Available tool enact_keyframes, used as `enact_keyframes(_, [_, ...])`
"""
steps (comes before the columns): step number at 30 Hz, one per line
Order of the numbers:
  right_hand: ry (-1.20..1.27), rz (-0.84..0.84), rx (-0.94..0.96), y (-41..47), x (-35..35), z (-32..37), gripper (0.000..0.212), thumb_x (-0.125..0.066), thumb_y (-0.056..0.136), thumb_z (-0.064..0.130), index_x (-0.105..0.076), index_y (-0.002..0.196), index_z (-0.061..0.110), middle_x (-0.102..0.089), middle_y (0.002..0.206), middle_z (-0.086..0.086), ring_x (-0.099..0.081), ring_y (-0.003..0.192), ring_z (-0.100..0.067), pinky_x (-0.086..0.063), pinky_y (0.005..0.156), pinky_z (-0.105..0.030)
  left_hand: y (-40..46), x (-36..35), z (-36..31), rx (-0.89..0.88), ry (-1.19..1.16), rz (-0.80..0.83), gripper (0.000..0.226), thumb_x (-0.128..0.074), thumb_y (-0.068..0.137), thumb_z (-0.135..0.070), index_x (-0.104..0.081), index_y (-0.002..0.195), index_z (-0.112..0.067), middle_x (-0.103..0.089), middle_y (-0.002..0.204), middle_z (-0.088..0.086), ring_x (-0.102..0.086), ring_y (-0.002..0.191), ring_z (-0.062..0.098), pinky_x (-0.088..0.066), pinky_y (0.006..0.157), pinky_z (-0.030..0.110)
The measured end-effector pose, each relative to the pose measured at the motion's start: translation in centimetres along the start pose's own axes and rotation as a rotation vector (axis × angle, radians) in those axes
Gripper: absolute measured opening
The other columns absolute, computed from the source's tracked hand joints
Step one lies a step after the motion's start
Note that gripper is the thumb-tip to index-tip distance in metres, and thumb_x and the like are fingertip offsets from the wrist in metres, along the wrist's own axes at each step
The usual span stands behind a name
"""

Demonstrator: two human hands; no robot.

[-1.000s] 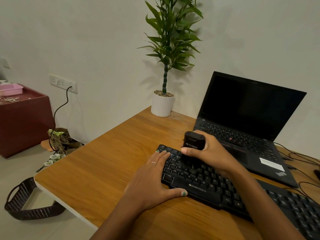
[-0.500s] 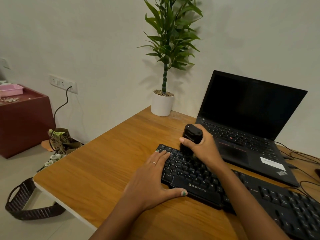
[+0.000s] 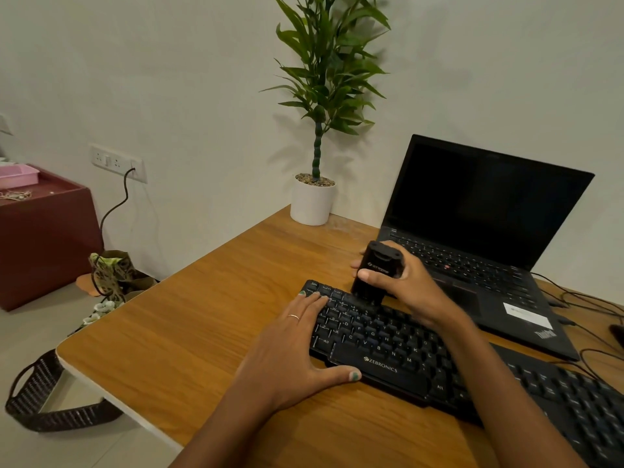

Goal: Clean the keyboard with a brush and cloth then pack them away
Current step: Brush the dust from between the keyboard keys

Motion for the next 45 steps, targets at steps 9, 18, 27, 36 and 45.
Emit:
enact_keyframes(9, [-0.013,-0.012,0.030,-0.2,-1.8,0.3,0.044,-0.072,0.076,0.023,-0.052,0.115,0.024,-0.068,0.110,0.003,-0.062,0.105,-0.009,-0.051,0.090,-0.032,0.1,-0.1,0.1,-0.002,-0.007,-0.005,0.111,-0.048,0.067,-0.087,-0.004,0.154,-0.033,-0.001,0.160,-0.019,0.007,0.138,-0.008,-0.003,0.108,0.019])
enact_keyframes(18, [-0.128,0.050,0.004,0.2,0.2,0.2,0.041,-0.073,0.076,0.026,-0.053,0.112,0.024,-0.064,0.116,-0.002,-0.057,0.112,-0.018,-0.046,0.096,-0.040,0.1,-0.1,0.2,0.002,-0.025,-0.014,0.111,-0.050,0.067,-0.087,-0.005,0.154,-0.034,-0.002,0.159,-0.020,0.005,0.140,-0.007,-0.008,0.112,0.022])
enact_keyframes(27, [0.039,0.008,-0.146,0.0,-0.8,0.4,0.040,-0.076,0.075,0.018,-0.055,0.109,0.020,-0.063,0.112,-0.007,-0.060,0.107,-0.024,-0.051,0.090,-0.039,0.1,-0.2,0.2,0.011,-0.010,0.002,0.112,-0.047,0.067,-0.087,-0.003,0.154,-0.033,-0.001,0.160,-0.019,0.004,0.145,-0.001,-0.007,0.113,0.023])
enact_keyframes(36, [-0.160,-0.194,-0.051,-0.7,-2.2,1.4,0.046,-0.076,0.076,0.021,-0.055,0.117,0.018,-0.062,0.113,0.000,-0.057,0.106,-0.017,-0.046,0.087,-0.032,0.0,0.0,0.2,0.016,-0.033,-0.006,0.115,-0.050,0.067,-0.086,-0.001,0.155,-0.030,-0.001,0.161,-0.016,0.002,0.145,0.000,-0.009,0.113,0.023])
enact_keyframes(45, [-0.234,-0.219,0.065,-1.2,-3.9,2.6,0.039,-0.074,0.079,0.024,-0.053,0.112,0.026,-0.062,0.107,0.006,-0.056,0.100,-0.009,-0.044,0.080,-0.022,-0.1,0.6,-0.1,-0.022,-0.105,-0.061,0.114,-0.061,0.067,-0.079,-0.004,0.153,-0.032,-0.012,0.158,-0.017,-0.004,0.127,-0.014,-0.010,0.102,0.012])
Point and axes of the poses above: each hand's wrist, its own y-axis towards the middle knuckle, its own x-axis out of the back of the hand, z = x × y, the point moved 5 cm from there along y, towards the middle knuckle
